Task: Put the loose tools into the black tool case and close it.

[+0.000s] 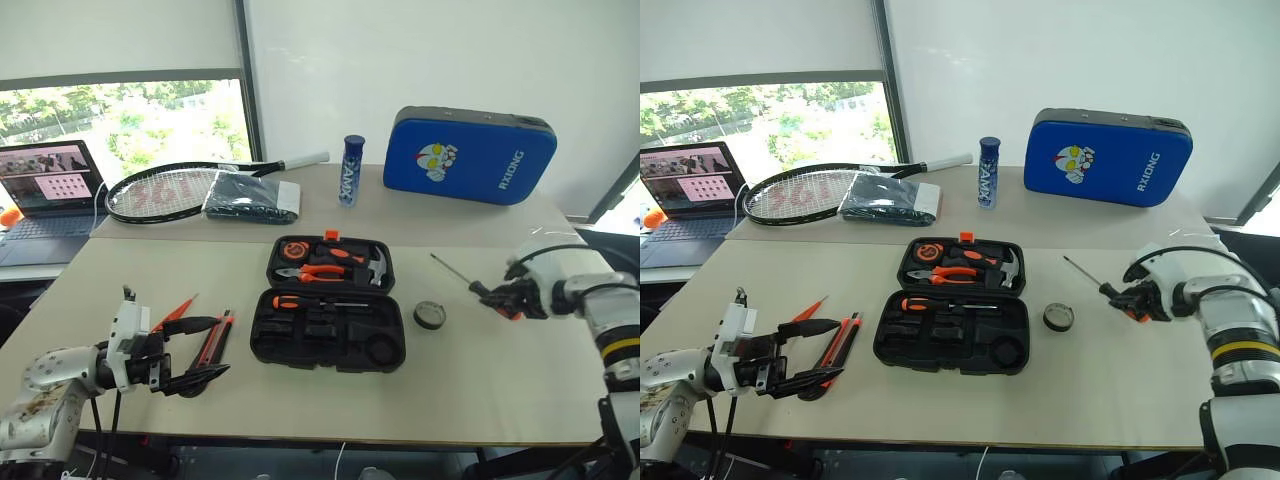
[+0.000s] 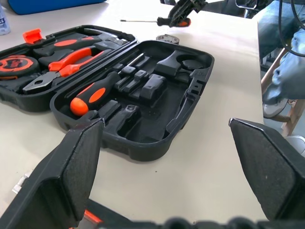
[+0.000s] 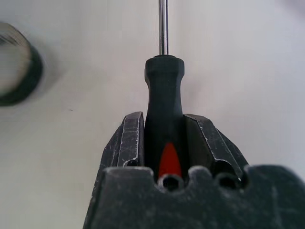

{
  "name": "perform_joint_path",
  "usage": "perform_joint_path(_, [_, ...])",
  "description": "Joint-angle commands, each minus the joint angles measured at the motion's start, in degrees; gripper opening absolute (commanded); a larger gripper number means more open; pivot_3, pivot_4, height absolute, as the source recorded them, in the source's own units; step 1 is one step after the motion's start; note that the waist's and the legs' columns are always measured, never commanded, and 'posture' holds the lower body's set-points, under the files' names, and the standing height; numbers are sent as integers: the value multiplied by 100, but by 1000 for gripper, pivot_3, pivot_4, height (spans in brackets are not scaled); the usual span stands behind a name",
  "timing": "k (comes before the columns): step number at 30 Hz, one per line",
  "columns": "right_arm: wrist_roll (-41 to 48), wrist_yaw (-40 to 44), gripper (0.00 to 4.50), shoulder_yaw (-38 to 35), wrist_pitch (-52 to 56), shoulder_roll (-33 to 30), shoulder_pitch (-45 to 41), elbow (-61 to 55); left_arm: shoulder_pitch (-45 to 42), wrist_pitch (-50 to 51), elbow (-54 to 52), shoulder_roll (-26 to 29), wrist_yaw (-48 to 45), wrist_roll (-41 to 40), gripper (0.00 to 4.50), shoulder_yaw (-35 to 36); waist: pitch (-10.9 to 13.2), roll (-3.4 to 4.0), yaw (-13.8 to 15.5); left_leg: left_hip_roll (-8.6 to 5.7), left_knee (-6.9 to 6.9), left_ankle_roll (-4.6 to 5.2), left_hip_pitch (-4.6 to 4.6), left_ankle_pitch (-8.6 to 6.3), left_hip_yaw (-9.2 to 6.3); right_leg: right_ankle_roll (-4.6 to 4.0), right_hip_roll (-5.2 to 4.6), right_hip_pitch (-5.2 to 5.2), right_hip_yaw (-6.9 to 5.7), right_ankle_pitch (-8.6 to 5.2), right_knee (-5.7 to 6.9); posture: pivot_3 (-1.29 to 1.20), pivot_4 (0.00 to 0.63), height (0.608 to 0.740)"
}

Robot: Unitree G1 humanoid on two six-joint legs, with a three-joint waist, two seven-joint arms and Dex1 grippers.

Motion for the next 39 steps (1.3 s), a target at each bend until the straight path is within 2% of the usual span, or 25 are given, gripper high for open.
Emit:
perform_joint_path(1, [652, 1182, 927, -37, 174, -2, -177, -1765, 32, 122, -223, 40, 122, -219, 4500, 179, 3, 3, -74, 3, -2, 0, 0, 0, 1, -1, 2, -5, 2, 0, 4, 0, 150, 740])
perform_joint_path(5, [649, 1318, 927, 611, 1284, 471, -217, -3184, 130, 122, -295, -23, 219, -207, 4500, 121, 4, -1, -150, 13, -1, 0, 7, 0, -14, -7, 13, -2, -1, 4, 13, 0, 150, 740])
perform_joint_path(8, [457, 1277, 927, 1070, 1770, 744, -290, -3722, 162, 115, -332, -51, 276, -208, 4500, 80, 4, -2, -124, 10, 0, -1, 4, 0, -26, -8, 11, -5, -2, 5, 16, 0, 150, 740])
perform_joint_path(11, [128, 1051, 927, 1635, 2162, 1129, -415, -4011, 214, 136, -401, -80, 340, -221, 4500, 57, 4, -2, -64, 5, 8, -1, -20, 0, -32, -7, -2, -27, -10, 4, 17, 0, 150, 740])
perform_joint_path(14, [-234, 884, 927, 2047, 2262, 1358, -473, -4017, 270, 107, -429, -90, 382, -211, 4500, 54, 3, -5, -22, 1, 33, -3, -92, 2, -40, -5, -9, -105, -9, 7, 48, 0, 150, 740])
perform_joint_path(16, [-428, 792, 927, 2239, 2283, 1477, -501, -3966, 322, 95, -448, -87, 403, -202, 4500, 66, 3, -5, 15, -2, 32, -3, -93, 2, -39, -6, -9, -107, -11, 7, 48, 0, 150, 740])
perform_joint_path(25, [-830, 556, 927, 2509, 2330, 1841, -607, -3697, 465, 109, -574, -83, 517, -209, 4500, 66, 2, -8, 9, 0, 31, -3, -80, 2, -32, -11, -5, -98, -17, 10, 49, 0, 150, 740])
perform_joint_path(39, [-1177, 902, 927, 2739, 2154, 1607, -616, -3345, 503, 102, -635, -67, 599, -197, 4500, 61, -6, -21, 28, -1, 33, -4, -80, 3, -27, -11, -6, -92, -28, 10, 45, 0, 150, 740])
